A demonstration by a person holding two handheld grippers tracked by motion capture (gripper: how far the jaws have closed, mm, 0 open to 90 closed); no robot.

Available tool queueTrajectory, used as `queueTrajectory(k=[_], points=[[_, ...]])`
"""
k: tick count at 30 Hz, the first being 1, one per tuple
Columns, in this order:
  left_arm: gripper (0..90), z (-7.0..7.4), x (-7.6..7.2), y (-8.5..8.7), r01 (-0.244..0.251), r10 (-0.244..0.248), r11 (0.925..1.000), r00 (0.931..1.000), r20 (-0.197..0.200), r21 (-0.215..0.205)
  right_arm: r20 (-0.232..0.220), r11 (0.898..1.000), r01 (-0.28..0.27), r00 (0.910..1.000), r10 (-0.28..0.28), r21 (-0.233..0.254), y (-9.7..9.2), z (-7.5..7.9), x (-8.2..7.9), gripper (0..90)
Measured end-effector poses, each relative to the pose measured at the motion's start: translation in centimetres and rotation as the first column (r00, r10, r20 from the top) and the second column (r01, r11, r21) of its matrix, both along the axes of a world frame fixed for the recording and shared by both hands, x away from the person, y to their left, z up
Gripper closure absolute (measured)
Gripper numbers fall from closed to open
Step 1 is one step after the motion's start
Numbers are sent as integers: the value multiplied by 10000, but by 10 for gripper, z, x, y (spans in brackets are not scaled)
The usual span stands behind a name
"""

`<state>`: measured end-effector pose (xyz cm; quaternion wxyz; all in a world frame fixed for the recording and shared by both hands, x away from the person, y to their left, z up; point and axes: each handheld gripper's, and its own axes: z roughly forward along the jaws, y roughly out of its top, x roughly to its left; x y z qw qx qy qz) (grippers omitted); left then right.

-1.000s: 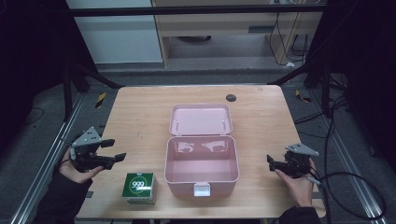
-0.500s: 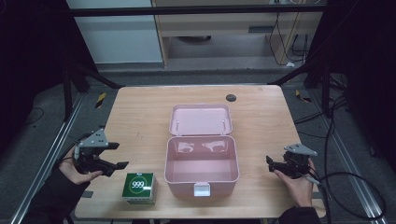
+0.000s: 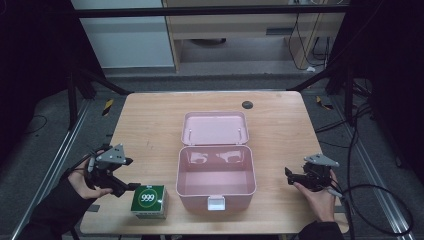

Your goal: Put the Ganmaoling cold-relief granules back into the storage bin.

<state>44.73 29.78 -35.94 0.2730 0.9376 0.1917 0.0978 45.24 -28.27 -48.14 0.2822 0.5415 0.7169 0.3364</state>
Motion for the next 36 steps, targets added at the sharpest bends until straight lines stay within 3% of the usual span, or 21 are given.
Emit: queueTrajectory(k=[11,21,36], points=[[99,0,-4,-15,1002,-994,9926,9949,-149,689,-41,9999,-92,9999,92,-65,1,-1,0,54],[81,-4,-7,-21,1285,-1265,9874,9916,-270,926,-111,9997,-150,9998,148,-208,1,-2,1,47],[50,-16,-11,-36,2057,-1978,9672,9780,-663,1491,-180,9993,-203,9996,198,-304,2,-3,1,42]])
